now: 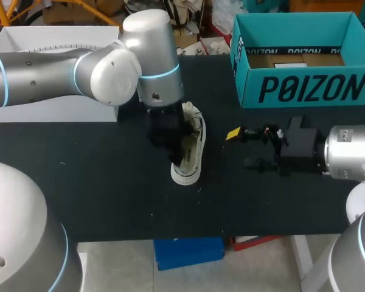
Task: Take the shoe out of the shoebox, open the shoe tongue, remove and reinsert the insole, then place the shoe into the shoebox
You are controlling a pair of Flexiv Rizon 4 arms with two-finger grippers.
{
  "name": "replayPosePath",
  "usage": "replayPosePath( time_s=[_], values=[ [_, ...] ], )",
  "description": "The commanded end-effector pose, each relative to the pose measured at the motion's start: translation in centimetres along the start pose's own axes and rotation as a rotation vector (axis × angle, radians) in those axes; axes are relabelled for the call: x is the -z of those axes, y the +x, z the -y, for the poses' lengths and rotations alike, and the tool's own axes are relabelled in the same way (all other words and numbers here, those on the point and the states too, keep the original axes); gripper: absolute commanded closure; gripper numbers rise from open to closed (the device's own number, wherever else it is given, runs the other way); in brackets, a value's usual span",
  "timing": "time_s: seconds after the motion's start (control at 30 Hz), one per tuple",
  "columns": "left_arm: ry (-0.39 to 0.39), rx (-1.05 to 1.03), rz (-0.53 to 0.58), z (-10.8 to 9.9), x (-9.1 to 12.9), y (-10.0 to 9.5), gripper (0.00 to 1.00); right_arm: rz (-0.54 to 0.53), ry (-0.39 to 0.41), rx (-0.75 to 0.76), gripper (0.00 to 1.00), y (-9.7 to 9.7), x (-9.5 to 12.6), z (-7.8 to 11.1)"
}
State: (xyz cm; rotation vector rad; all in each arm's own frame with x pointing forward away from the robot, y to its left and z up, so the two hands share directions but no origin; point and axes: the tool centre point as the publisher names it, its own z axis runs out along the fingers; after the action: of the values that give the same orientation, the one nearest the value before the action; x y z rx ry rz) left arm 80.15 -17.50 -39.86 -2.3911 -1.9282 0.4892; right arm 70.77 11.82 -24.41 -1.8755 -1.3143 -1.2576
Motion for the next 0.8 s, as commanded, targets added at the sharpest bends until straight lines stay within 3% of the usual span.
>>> replayPosePath(
  time_s=[0.03, 0.5, 0.8],
  values=[
    [-0.011, -0.006, -0.025, -0.5, -0.5, -0.7, 1.00, 0.002, -0.001, 0.000, 0.00, 0.1, -0.1, 0.0],
    [-0.017, 0.001, -0.066, -1.0, -2.4, -0.5, 1.00, 0.002, -0.001, 0.000, 0.00, 0.1, -0.1, 0.0],
    [-0.014, -0.017, 0.000, 0.5, 0.9, -1.0, 1.00, 0.002, -0.001, 0.000, 0.00, 0.1, -0.1, 0.0]
  ],
)
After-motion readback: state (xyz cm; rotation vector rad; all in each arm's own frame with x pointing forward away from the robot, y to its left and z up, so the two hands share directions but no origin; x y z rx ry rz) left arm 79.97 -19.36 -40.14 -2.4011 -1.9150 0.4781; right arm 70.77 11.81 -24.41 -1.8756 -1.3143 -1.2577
